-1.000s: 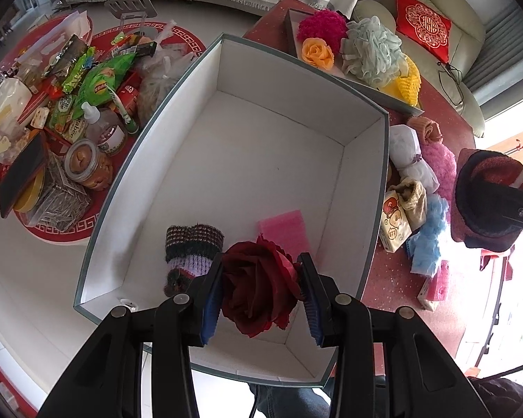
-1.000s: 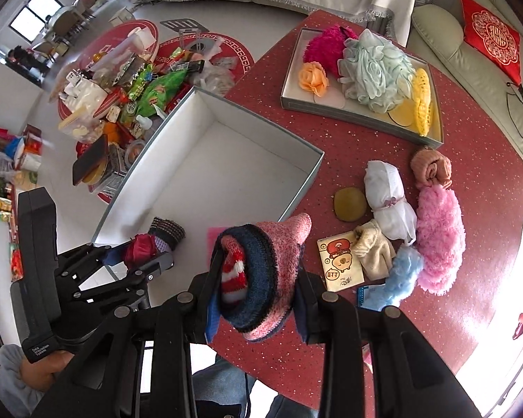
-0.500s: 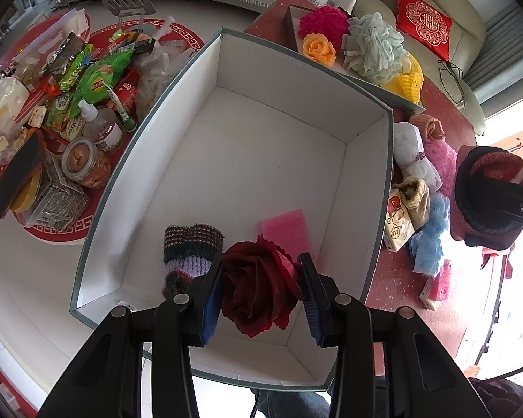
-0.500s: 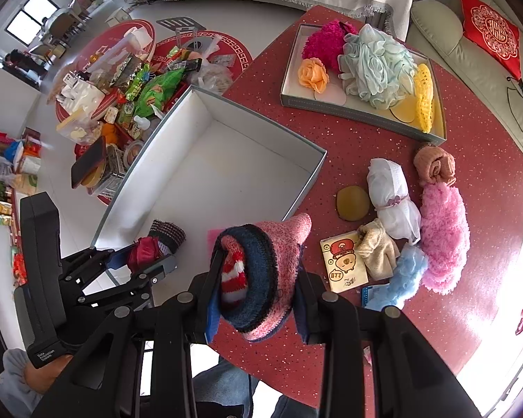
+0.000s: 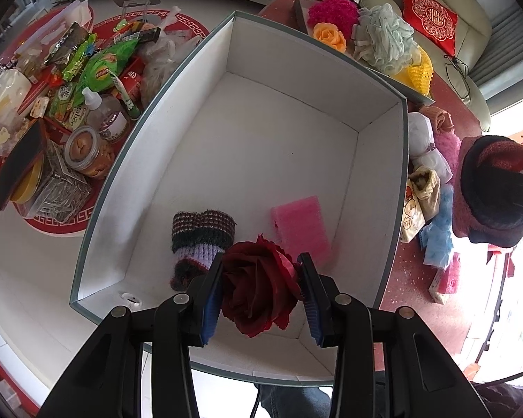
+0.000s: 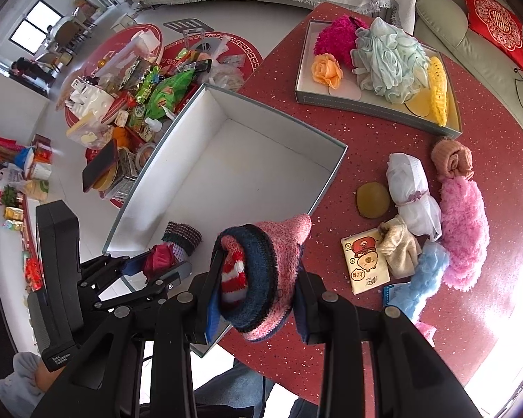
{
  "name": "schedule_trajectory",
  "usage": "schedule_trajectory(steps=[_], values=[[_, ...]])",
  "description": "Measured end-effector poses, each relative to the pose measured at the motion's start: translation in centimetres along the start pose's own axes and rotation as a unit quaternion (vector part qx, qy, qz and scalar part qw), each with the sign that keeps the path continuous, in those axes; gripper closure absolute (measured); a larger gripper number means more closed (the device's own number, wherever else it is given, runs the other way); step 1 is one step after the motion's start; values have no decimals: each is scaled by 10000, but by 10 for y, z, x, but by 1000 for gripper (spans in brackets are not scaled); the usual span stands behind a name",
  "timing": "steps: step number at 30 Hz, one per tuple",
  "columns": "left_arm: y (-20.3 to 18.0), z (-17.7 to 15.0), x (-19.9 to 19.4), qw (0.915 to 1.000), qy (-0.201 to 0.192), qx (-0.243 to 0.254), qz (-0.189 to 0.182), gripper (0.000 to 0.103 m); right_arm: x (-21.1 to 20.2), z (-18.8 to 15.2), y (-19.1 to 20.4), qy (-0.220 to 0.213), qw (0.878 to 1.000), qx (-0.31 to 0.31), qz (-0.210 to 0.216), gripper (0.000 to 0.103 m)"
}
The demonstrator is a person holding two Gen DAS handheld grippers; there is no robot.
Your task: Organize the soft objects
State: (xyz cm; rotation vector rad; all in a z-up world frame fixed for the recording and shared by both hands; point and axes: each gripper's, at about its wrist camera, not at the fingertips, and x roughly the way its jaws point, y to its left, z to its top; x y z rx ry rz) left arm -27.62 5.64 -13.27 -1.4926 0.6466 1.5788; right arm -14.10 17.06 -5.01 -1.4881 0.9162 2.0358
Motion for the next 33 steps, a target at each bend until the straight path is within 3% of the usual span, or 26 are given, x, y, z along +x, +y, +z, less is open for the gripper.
schedule_trajectory(steps=[12, 22, 33], values=[[19, 3, -1, 9995, -70, -301, 51, 62, 1, 24, 7, -219, 9995, 47, 215, 67], [20, 0, 11, 9994, 80, -307, 129, 62, 26, 29, 18, -51, 9990, 69, 432, 67], [22, 14, 7, 9988, -65, -460, 136, 62, 30, 43, 11, -64, 9999, 25, 143, 66]])
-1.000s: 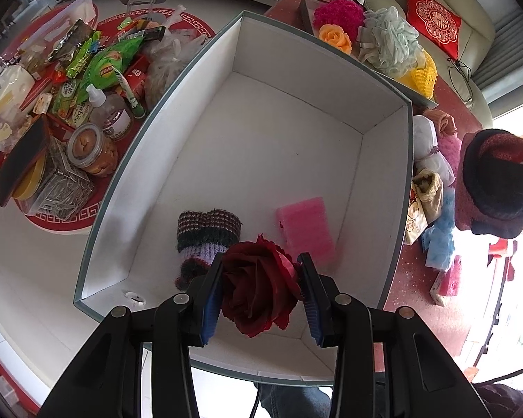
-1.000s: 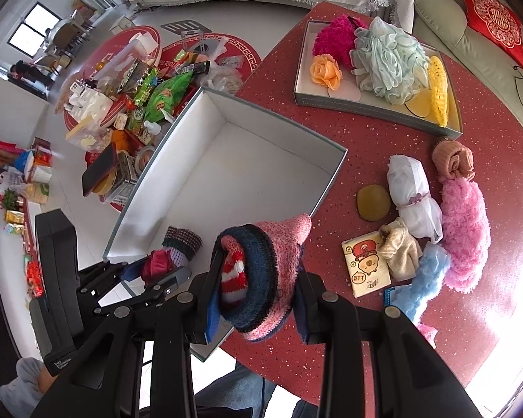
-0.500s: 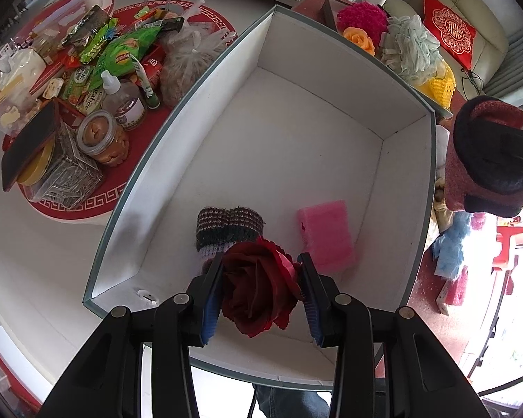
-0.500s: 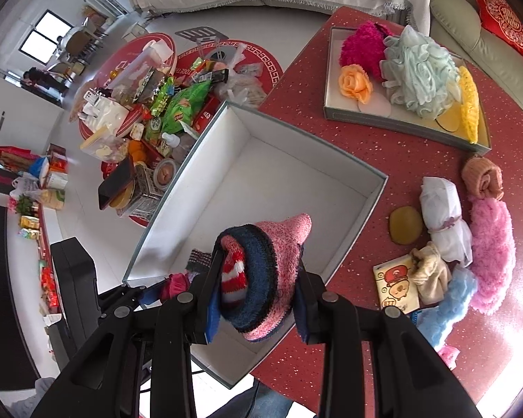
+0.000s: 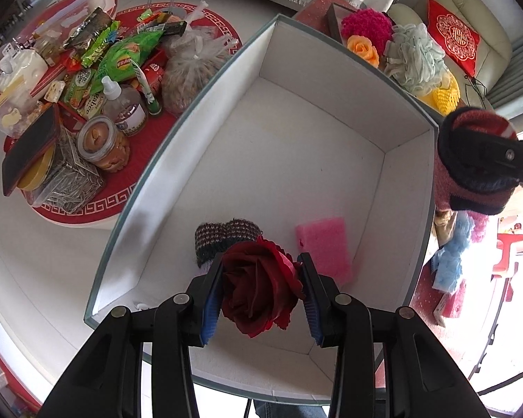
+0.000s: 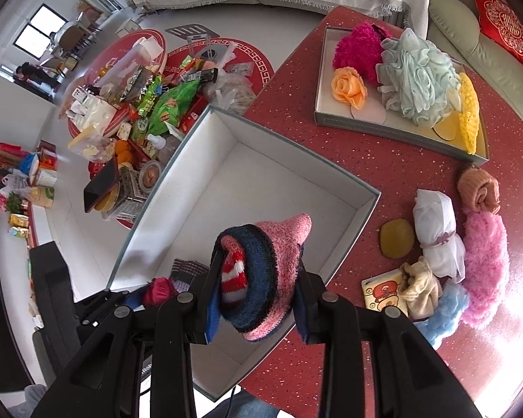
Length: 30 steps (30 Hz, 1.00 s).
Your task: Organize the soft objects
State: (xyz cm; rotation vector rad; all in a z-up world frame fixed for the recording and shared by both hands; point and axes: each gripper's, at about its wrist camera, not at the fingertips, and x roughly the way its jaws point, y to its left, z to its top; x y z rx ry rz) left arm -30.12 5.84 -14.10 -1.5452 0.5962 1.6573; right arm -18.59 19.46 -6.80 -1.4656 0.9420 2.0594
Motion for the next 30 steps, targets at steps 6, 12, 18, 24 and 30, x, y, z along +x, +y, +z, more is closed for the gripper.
schedule_trajectory(steps=[6, 12, 18, 24, 30], values=[[2, 7, 5, 9999, -36, -166, -8, 62, 13, 5, 1, 183, 9996, -135, -174, 67], [-4, 9, 10, 9997, 1, -78, 244, 58, 32, 7, 8, 454, 9983, -317, -194, 67], [0, 8, 7, 9992, 34, -214, 334, 1, 46, 2, 9, 753, 9963, -355, -223, 27], [2, 5, 10, 9980, 285, -337, 458, 1, 40, -4, 1, 706, 9973, -151, -99, 8], [-9, 0, 7, 9981, 394, -201, 419, 1, 24, -14, -3, 539, 9985, -95, -55, 0]])
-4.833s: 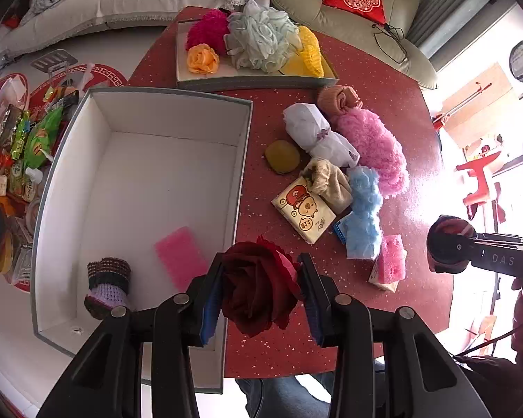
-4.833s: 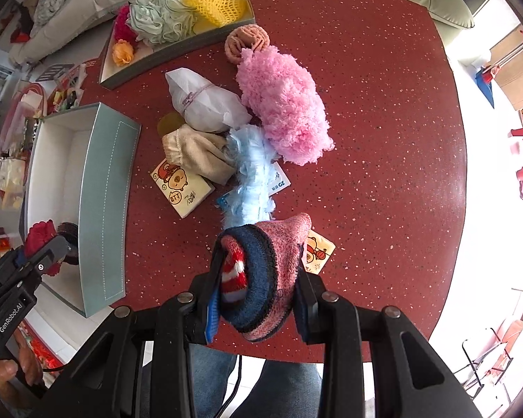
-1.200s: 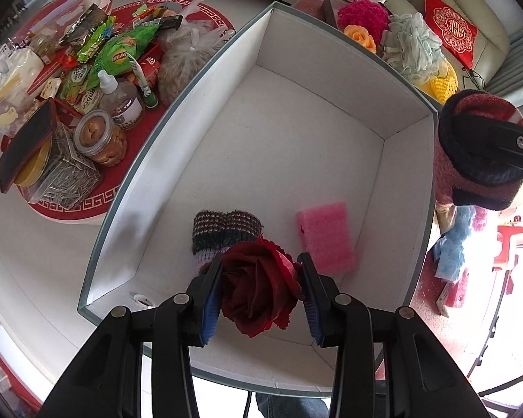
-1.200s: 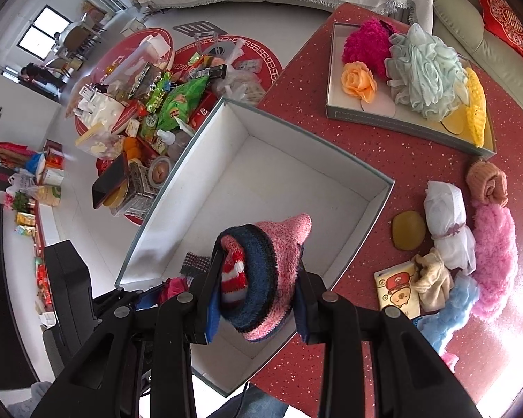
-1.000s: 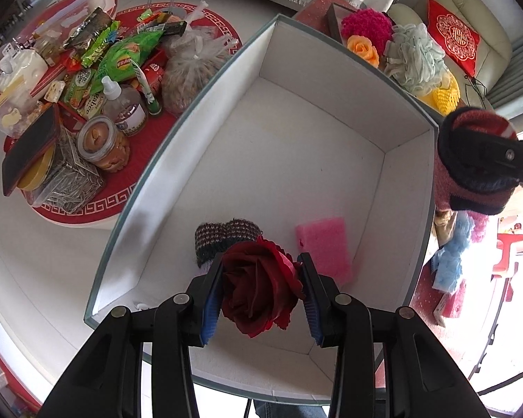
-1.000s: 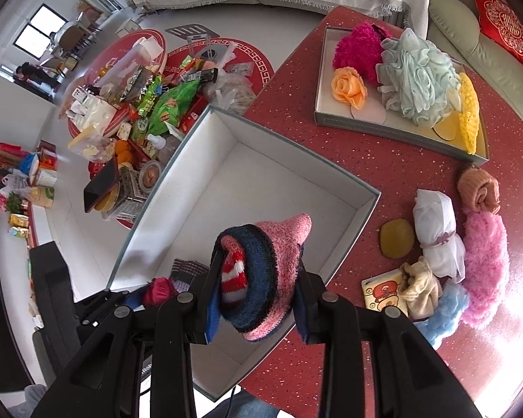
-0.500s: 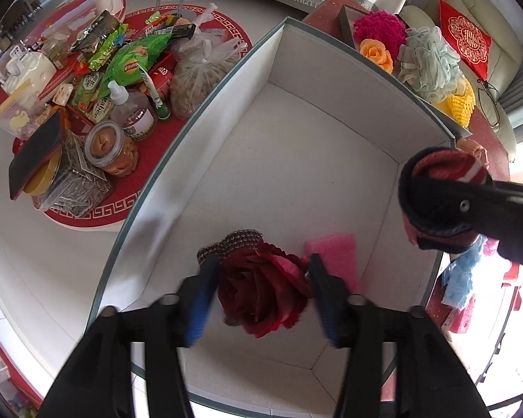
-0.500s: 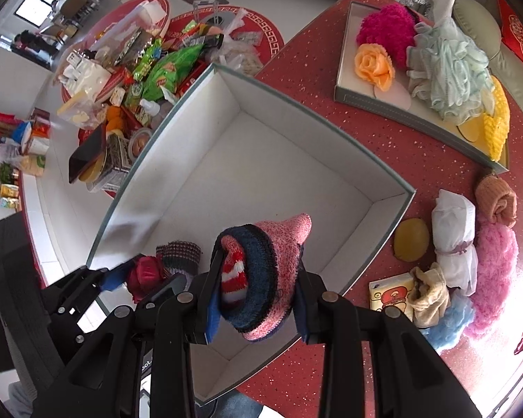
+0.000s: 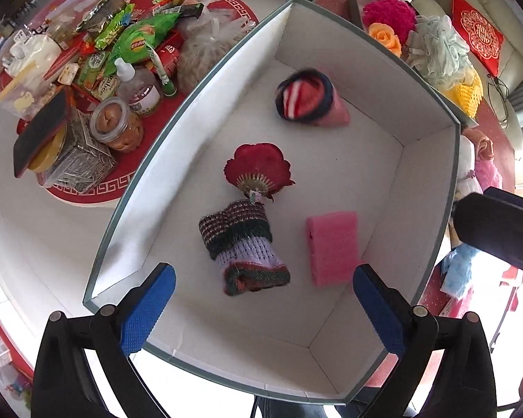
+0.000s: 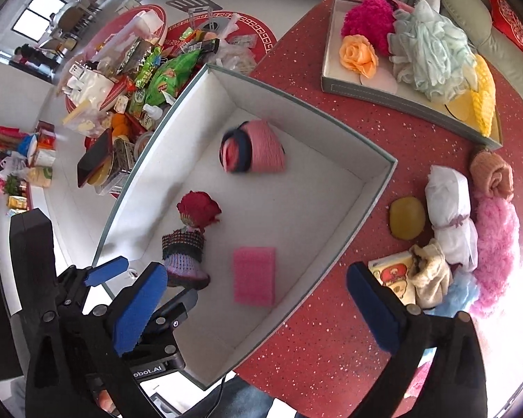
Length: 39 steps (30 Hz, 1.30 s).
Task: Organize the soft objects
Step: 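Open the left tool dropping the rose while the right tool drops the slipper in the box, then move both tools over the remaining items on the table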
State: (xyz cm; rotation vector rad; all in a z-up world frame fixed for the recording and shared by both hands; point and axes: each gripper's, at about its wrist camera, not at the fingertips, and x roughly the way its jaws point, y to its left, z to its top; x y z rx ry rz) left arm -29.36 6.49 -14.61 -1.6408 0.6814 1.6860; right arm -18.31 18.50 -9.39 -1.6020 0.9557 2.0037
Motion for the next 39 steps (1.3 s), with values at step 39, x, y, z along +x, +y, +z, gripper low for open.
schedule_trajectory(steps=[39], values=[[-227, -29, 82, 9886, 1116, 838, -560, 1, -30, -301, -223, 165, 9295, 3683, 127, 0]])
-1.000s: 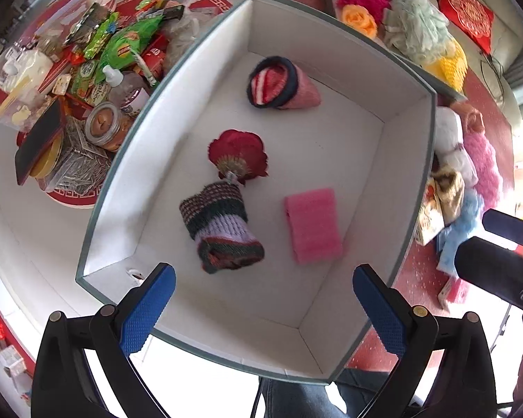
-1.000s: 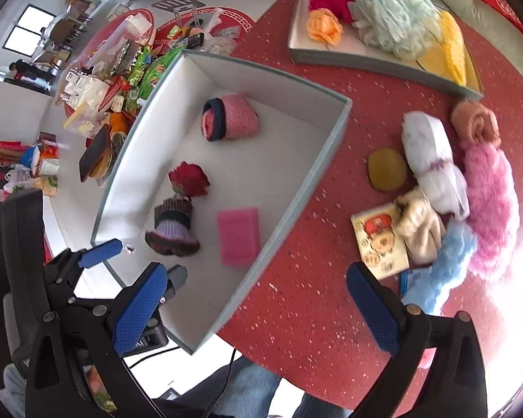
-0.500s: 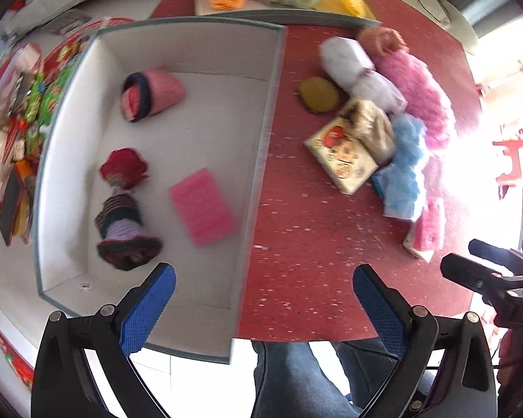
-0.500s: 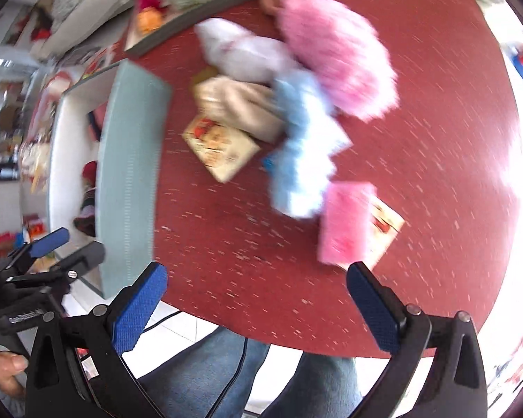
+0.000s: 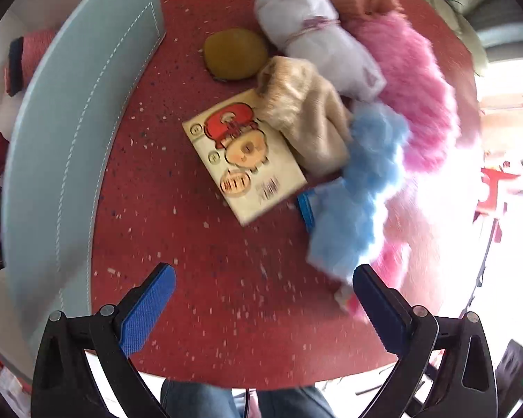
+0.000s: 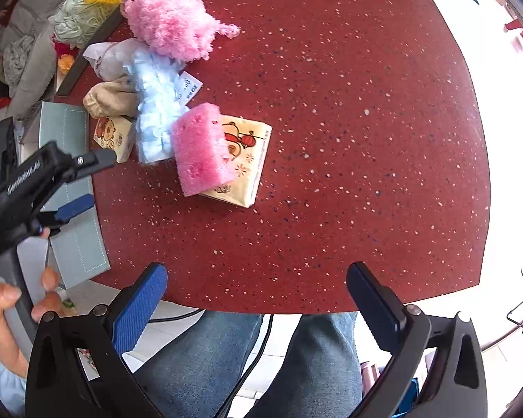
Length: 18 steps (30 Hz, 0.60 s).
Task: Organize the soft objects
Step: 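Move both tools over the remaining items on the table, then grasp the pink foam sponge with the right tool while the left tool grasps the tissue pack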
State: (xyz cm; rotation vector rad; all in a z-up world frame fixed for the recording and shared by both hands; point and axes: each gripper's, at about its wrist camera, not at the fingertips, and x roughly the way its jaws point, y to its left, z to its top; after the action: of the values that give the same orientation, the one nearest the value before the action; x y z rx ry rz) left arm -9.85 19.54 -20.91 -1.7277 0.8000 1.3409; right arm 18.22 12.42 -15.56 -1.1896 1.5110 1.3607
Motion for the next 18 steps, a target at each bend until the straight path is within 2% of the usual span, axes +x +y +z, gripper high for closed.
schedule_trajectory(steps=[4, 8, 13, 18], values=[[1, 18, 14, 9993, -154, -216, 249, 1, 4, -3, -18, 9, 9999, 77, -73, 0], [2, 29, 21, 9982, -254, -267, 481, 1, 9, 2, -12, -122, 9994, -167, -277, 0], [4, 45, 26, 9971, -323, -390, 561, 1, 19, 21, 21, -358, 9960, -622, -531, 0], [-4, 59, 32, 9953, -385, -327, 823, 1, 33, 43, 56, -538, 9888, -1144, -795, 0]])
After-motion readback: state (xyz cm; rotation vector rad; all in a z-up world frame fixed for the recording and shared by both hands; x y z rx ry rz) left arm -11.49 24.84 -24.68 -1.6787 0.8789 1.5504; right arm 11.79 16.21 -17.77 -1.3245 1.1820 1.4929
